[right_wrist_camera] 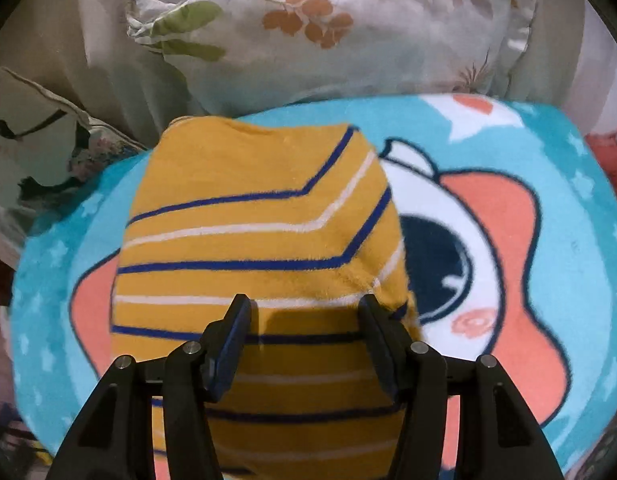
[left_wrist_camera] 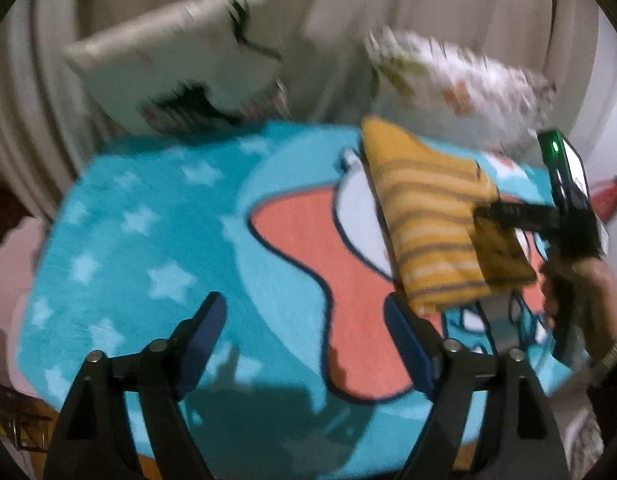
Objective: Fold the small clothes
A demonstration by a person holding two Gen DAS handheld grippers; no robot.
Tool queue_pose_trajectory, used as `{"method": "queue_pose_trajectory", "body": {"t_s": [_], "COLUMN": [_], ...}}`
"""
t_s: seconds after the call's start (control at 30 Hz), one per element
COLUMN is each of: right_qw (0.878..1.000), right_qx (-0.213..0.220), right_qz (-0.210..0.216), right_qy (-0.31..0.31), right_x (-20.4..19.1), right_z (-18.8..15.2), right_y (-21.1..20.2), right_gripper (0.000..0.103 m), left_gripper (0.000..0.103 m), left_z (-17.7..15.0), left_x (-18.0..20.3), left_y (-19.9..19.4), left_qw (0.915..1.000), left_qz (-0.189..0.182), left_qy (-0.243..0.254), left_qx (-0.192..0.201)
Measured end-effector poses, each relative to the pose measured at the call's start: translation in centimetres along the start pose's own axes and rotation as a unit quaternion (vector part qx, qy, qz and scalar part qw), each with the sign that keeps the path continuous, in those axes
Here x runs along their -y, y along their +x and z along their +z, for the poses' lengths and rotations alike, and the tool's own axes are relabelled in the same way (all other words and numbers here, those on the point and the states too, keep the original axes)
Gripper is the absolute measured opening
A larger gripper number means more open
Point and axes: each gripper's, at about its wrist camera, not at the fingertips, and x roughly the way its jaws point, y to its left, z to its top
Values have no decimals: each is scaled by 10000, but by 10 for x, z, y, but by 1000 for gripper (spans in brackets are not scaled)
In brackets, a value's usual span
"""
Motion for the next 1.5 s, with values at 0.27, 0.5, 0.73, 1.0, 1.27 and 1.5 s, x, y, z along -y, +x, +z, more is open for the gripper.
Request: {"method": "queue_pose_trajectory", "body": {"t_s": [0.27,0.5,0.73,1.0,1.27,1.5], "right_qw": [9976,9970,9974,9966,9922,9922], "right_qx": [128,198,42,-60,299,-288], "right_qz": [374,550,462,629,911,361], "right_qy": [-564,-511,-546,-538,-794,-1159], "right_x": [5,41,64,79,64,52], "right_z": [-24,-48,-54,-56,-27,-22], "right_y": [-38,-71,-64,-59,-66,-5], "right_gripper": [61,61,61,61,61,61], "left_gripper": [101,103,103,103,103,103], "left_z": [8,16,35,-2,-19,-17], "left_x": [13,45,108,131,101,94], "left_y": [-55,-80,-7,116,125,99], "left_qw": [9845,9695,9948,9944,9910,9911], "left_qz": [761,545,392,597,459,388], "left_qy": [-708,-950,62,331,-309,-438], "left_qx": [1411,2190,935,-804,-1218,-1192]}}
